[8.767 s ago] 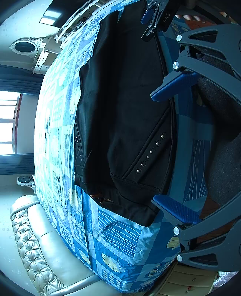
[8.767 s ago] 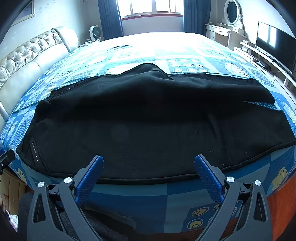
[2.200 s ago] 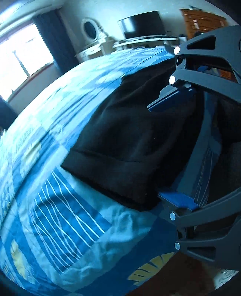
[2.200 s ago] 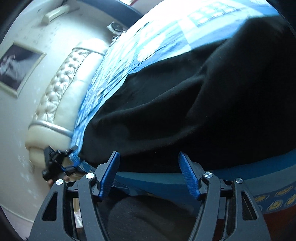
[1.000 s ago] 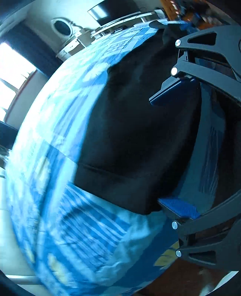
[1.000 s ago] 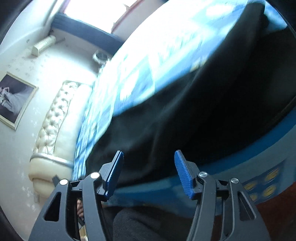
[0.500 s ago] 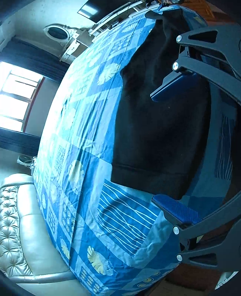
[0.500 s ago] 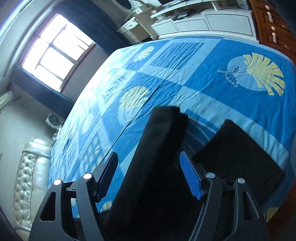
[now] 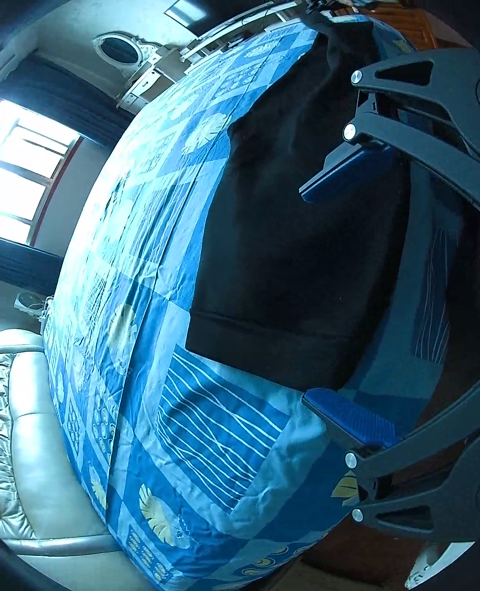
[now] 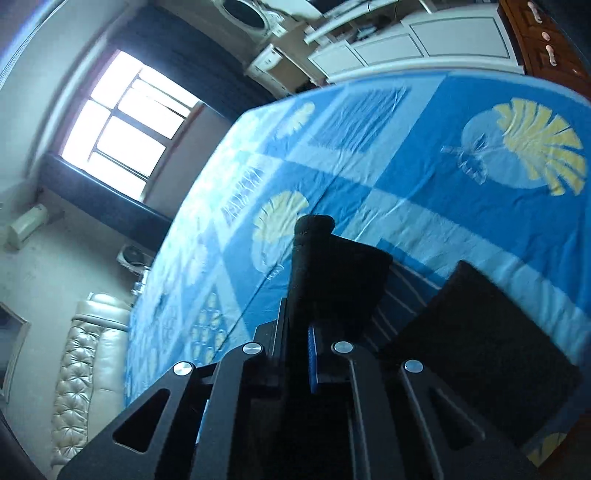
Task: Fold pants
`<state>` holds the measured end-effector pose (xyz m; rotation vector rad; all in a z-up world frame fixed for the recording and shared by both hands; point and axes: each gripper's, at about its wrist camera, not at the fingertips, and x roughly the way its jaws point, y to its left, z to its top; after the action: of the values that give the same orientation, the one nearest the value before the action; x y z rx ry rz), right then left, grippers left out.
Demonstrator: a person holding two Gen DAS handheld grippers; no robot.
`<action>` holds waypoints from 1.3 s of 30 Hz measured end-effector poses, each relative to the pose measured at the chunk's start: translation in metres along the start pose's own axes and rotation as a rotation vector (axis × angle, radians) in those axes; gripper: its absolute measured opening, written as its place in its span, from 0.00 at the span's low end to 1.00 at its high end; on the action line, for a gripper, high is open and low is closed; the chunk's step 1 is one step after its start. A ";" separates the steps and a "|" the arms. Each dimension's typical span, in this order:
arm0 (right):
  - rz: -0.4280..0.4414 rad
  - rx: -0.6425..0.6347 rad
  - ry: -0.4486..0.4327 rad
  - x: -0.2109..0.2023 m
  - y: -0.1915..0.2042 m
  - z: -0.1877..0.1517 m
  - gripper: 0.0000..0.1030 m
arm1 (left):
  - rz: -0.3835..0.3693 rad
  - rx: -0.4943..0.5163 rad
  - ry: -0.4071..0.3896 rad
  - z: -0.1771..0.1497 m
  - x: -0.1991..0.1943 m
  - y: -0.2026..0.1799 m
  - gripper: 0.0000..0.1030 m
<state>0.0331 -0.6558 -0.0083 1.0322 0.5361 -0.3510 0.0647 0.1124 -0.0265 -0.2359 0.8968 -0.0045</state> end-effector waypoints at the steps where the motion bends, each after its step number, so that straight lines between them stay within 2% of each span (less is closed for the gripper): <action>1: 0.003 0.002 -0.013 -0.011 -0.005 -0.002 0.07 | -0.010 -0.004 0.000 -0.001 -0.001 0.000 0.97; 4: -0.015 0.032 -0.044 -0.045 -0.033 -0.015 0.07 | -0.024 -0.007 0.006 -0.002 -0.002 -0.004 0.97; 7: -0.052 0.080 -0.035 -0.057 -0.067 -0.029 0.07 | -0.039 -0.001 0.010 -0.003 -0.002 -0.009 0.97; 11: -0.068 0.197 -0.003 -0.055 -0.110 -0.049 0.07 | -0.052 0.020 0.008 -0.005 -0.004 -0.016 0.97; 16: -0.061 0.256 -0.007 -0.047 -0.129 -0.058 0.07 | -0.061 0.020 0.017 -0.007 -0.005 -0.019 0.97; 18: -0.030 0.294 -0.007 -0.046 -0.130 -0.060 0.09 | -0.070 0.012 0.024 -0.008 -0.005 -0.019 0.97; 19: -0.001 0.324 -0.006 -0.046 -0.130 -0.062 0.19 | -0.077 0.009 0.027 -0.009 -0.005 -0.020 0.97; 20: 0.051 0.356 -0.010 -0.047 -0.130 -0.066 0.36 | -0.082 0.006 0.029 -0.009 -0.005 -0.020 0.97; 22: 0.104 0.380 -0.029 -0.050 -0.124 -0.073 0.52 | -0.089 0.003 0.032 -0.009 -0.004 -0.022 0.97; 25: 0.156 0.345 0.012 -0.044 -0.104 -0.085 0.53 | -0.098 0.012 0.034 -0.010 -0.004 -0.027 0.97; 29: 0.219 0.285 0.093 -0.030 -0.070 -0.111 0.63 | -0.109 0.036 0.042 -0.013 -0.004 -0.035 0.97; 32: 0.263 0.246 0.188 -0.015 -0.042 -0.144 0.67 | -0.124 0.038 0.051 -0.015 -0.004 -0.039 0.97; 39: 0.383 0.255 0.359 0.022 0.000 -0.196 0.71 | -0.161 0.030 0.085 -0.020 -0.001 -0.046 0.97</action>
<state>0.0018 -0.4837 -0.0999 1.4285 0.6084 0.1132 0.0527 0.0637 -0.0288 -0.2809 0.9594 -0.1782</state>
